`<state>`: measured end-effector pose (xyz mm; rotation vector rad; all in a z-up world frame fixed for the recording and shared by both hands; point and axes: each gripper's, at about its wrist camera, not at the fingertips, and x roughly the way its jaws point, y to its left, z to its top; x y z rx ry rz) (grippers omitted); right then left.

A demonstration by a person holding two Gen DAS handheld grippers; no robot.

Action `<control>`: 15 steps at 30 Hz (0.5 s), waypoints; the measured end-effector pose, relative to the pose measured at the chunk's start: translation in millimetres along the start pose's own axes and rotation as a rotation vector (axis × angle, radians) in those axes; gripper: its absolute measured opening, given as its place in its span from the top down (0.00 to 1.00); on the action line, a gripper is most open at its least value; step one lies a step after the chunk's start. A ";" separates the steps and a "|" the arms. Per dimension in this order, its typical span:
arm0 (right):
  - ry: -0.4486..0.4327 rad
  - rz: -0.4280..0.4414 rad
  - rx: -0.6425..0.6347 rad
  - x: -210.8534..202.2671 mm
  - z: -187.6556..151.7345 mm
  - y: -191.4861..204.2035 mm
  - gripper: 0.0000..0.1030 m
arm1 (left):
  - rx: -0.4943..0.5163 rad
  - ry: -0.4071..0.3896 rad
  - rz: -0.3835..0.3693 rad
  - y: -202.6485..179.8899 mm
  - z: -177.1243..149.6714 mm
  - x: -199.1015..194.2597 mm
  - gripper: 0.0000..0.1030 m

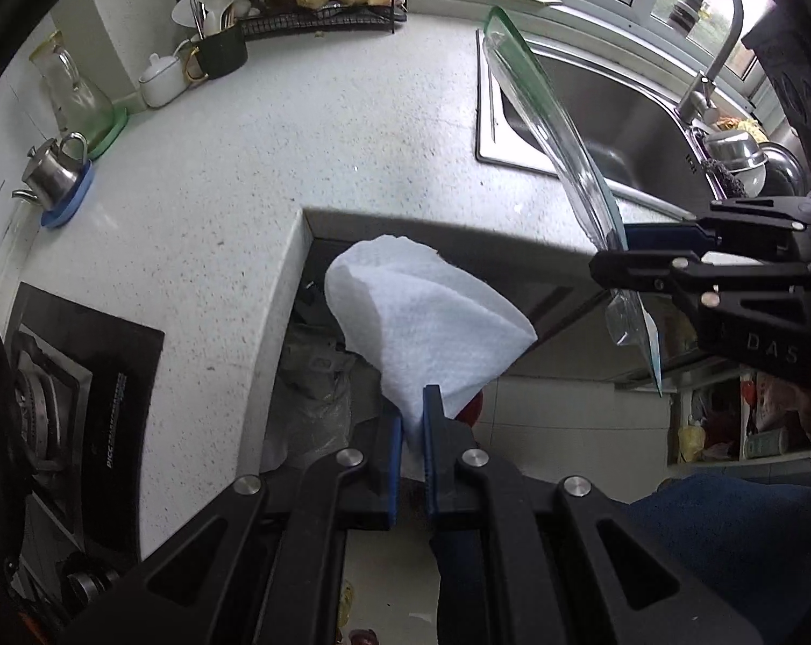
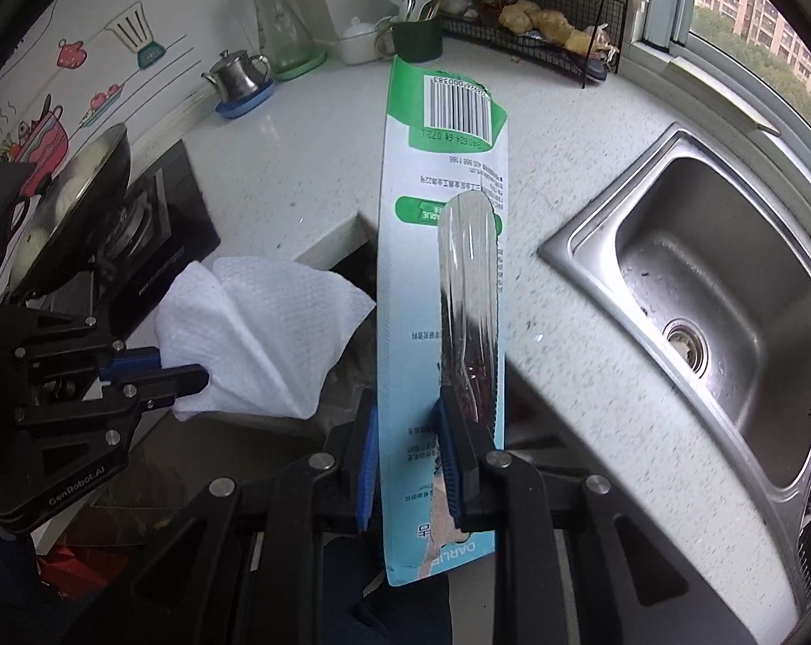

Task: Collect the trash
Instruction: 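Lift the bottle package and wipe off the counter toward the red bin with both tools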

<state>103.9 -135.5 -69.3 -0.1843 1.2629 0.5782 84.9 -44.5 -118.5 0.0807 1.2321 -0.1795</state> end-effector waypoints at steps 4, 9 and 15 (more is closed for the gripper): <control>0.030 -0.007 0.022 5.1 -12.6 11.4 0.82 | 0.025 0.030 -0.011 0.4 -17.9 8.9 0.95; 0.078 -0.016 0.054 23.3 -33.6 22.7 0.82 | 0.046 0.071 -0.057 0.6 -36.1 26.8 0.95; 0.146 -0.023 0.088 51.1 -58.2 30.9 0.82 | 0.071 0.131 -0.085 -2.8 -47.9 55.5 0.95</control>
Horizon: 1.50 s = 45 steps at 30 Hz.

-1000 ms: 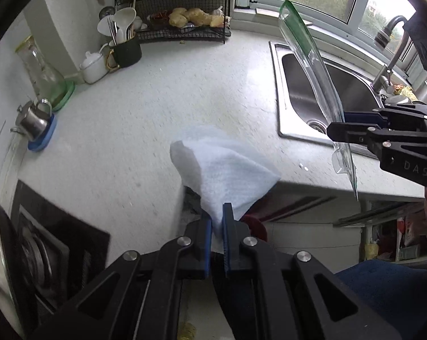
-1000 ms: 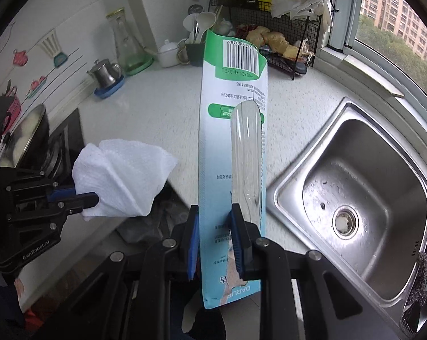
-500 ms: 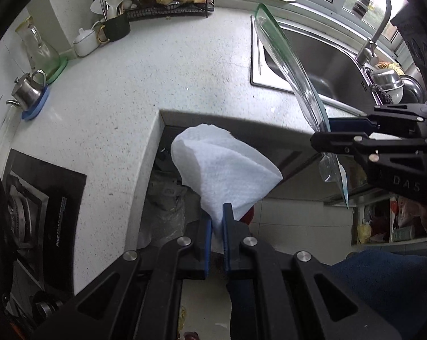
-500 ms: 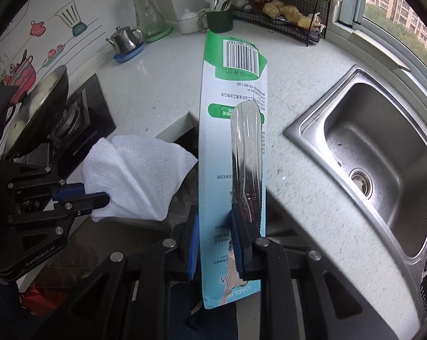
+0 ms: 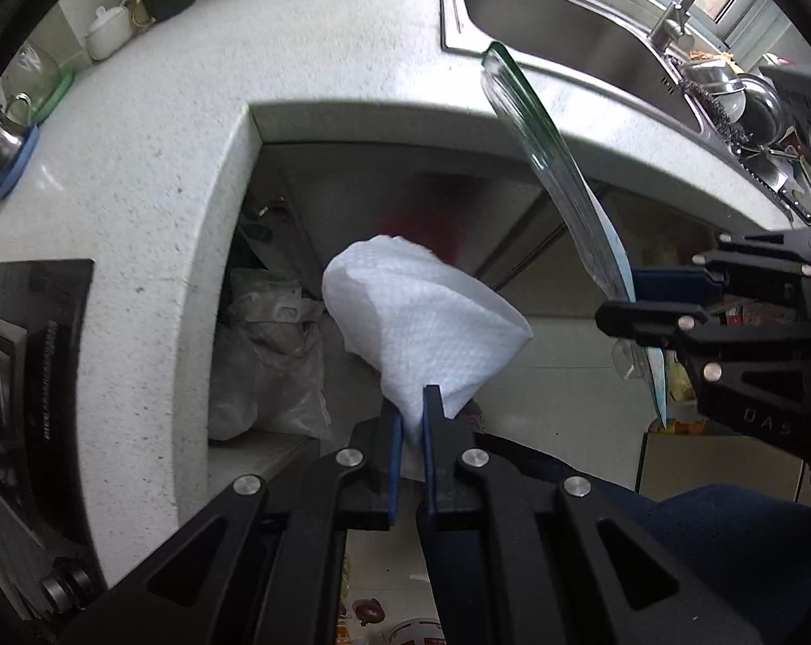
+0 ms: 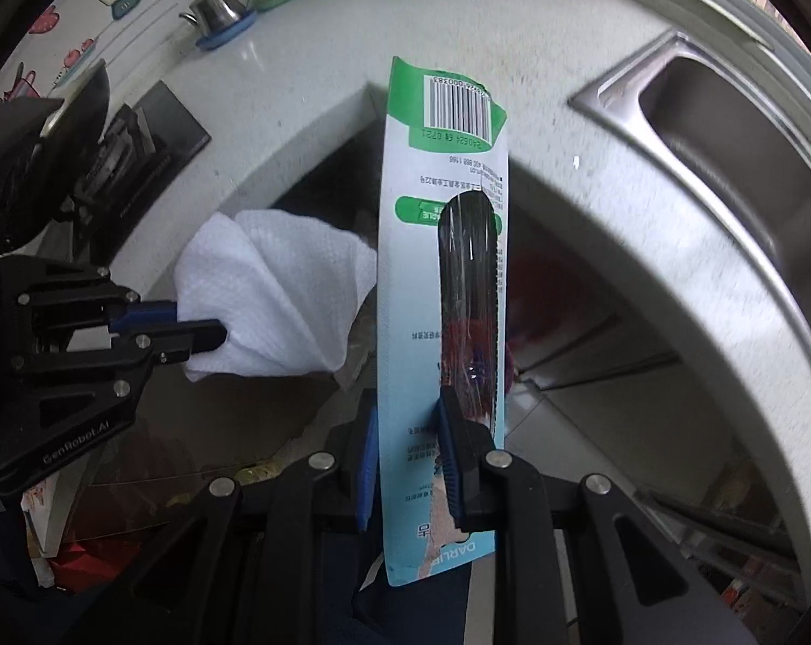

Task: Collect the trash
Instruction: 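Lift the bottle package and wipe off the counter toward the red bin with both tools, then lower the wipe and bottle package over the red bin with both tools, then open both tools to drop the wipe and bottle package into the red bin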

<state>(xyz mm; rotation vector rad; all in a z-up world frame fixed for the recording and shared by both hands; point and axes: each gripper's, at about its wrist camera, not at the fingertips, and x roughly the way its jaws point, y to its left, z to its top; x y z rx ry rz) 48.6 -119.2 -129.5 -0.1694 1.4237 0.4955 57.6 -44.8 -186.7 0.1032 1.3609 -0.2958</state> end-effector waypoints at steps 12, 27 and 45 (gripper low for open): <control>0.179 0.043 0.038 124.4 -15.1 -31.9 0.82 | -0.005 0.118 -0.019 4.6 -6.1 126.7 0.95; 0.432 0.120 0.169 355.5 -46.1 -100.0 0.82 | 0.044 0.227 -0.051 15.5 -18.7 360.0 0.94; 0.510 0.208 0.153 455.0 -53.3 -128.0 0.81 | -0.024 0.283 -0.029 39.1 -16.3 462.3 0.89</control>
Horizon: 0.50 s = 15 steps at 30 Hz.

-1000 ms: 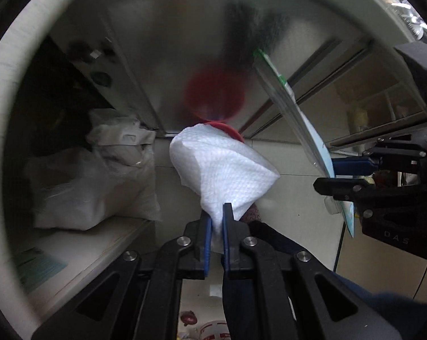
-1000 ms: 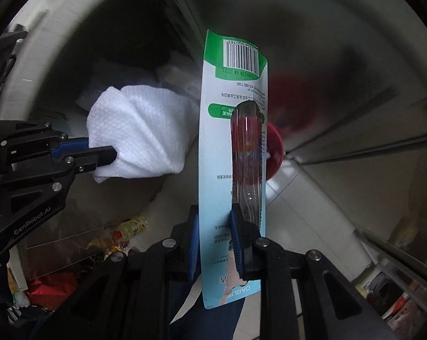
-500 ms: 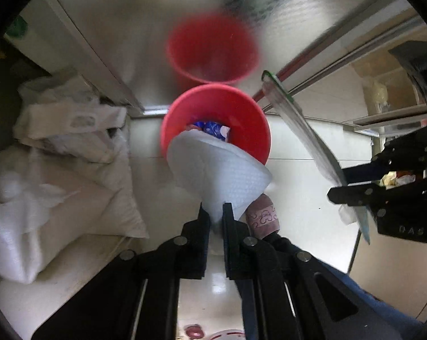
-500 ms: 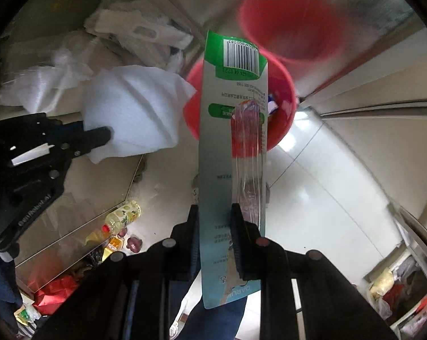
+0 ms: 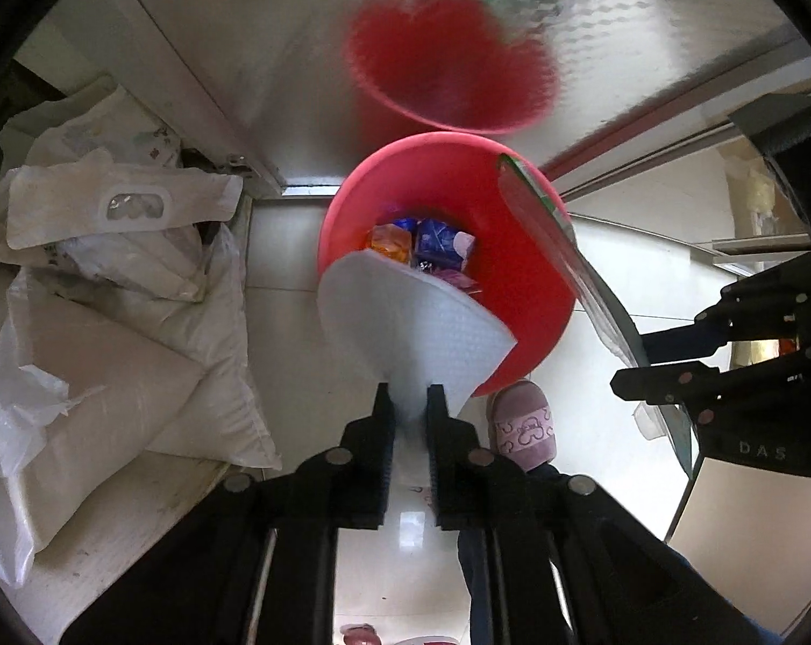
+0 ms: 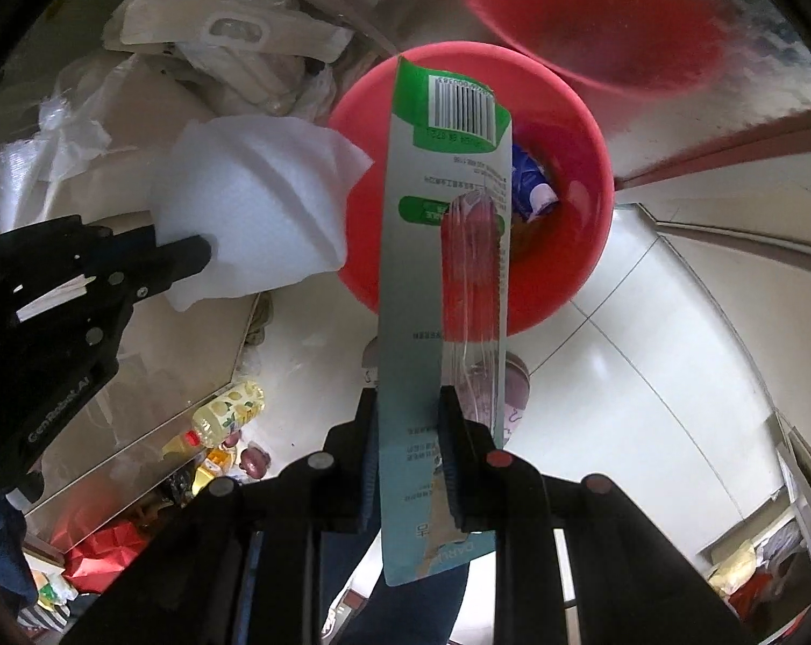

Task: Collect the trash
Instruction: 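Open both tools to drop the wipe and bottle package into the red bin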

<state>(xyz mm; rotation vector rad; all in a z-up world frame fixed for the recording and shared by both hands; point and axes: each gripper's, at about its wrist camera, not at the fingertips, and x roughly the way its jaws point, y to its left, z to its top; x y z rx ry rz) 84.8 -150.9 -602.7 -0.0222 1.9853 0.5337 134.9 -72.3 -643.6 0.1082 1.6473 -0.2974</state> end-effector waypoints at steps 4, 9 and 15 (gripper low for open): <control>0.020 0.006 0.005 5.6 5.1 -2.4 0.81 | 0.000 0.004 -0.002 1.3 3.0 7.7 0.84; -0.011 -0.041 -0.020 4.1 12.2 -3.2 0.67 | 0.008 0.006 0.007 4.9 1.8 12.1 0.74; -0.036 -0.042 -0.015 2.5 6.7 -4.1 0.59 | 0.039 -0.007 -0.005 2.3 -2.1 10.4 0.55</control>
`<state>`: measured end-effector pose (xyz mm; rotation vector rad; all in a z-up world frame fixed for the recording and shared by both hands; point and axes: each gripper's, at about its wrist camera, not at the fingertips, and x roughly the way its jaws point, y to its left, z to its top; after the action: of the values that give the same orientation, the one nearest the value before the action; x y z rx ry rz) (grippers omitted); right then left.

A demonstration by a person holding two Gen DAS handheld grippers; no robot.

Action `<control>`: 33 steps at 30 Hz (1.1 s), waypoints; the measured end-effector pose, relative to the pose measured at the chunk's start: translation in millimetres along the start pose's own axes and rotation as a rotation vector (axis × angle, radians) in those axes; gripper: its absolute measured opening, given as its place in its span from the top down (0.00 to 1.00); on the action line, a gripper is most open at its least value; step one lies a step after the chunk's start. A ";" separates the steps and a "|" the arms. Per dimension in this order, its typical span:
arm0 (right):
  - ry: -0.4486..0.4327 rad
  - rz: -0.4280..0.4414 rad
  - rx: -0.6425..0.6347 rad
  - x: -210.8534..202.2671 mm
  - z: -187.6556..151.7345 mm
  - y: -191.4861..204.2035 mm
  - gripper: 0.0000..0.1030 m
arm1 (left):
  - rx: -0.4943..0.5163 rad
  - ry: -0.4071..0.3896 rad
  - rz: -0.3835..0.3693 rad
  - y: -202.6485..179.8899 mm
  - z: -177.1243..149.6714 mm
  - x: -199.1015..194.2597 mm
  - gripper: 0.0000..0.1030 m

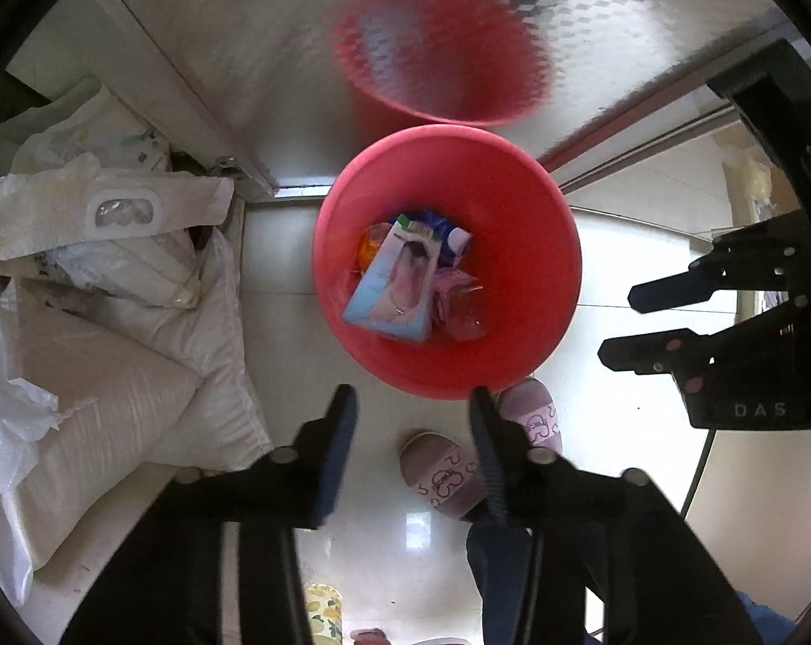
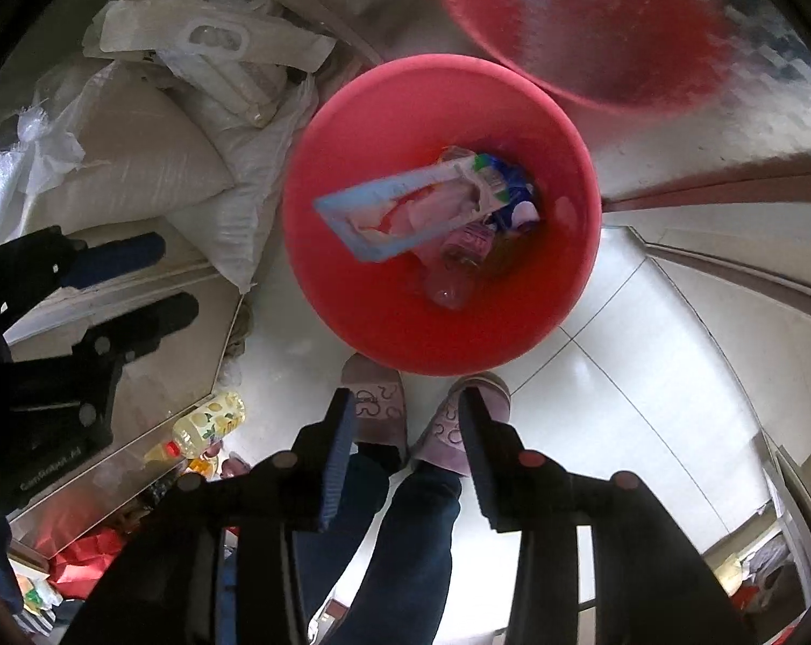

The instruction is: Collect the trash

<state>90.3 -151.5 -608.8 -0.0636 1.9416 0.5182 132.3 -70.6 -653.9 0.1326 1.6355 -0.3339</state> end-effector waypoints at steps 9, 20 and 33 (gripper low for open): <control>-0.093 -0.048 0.004 -24.6 -19.6 1.3 0.43 | 0.035 -0.037 0.004 -12.7 -6.6 -26.8 0.22; -0.209 -0.007 0.050 -93.3 -63.0 28.0 0.13 | 0.022 -0.122 0.052 -28.5 -32.3 -122.2 0.07; -0.346 -0.018 0.118 -205.7 -143.4 72.6 0.02 | -0.074 -0.204 0.040 -54.0 -79.7 -271.3 0.00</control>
<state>33.8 -179.8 -355.4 0.0789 1.6270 0.3741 67.2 -67.8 -373.5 0.0730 1.4395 -0.2472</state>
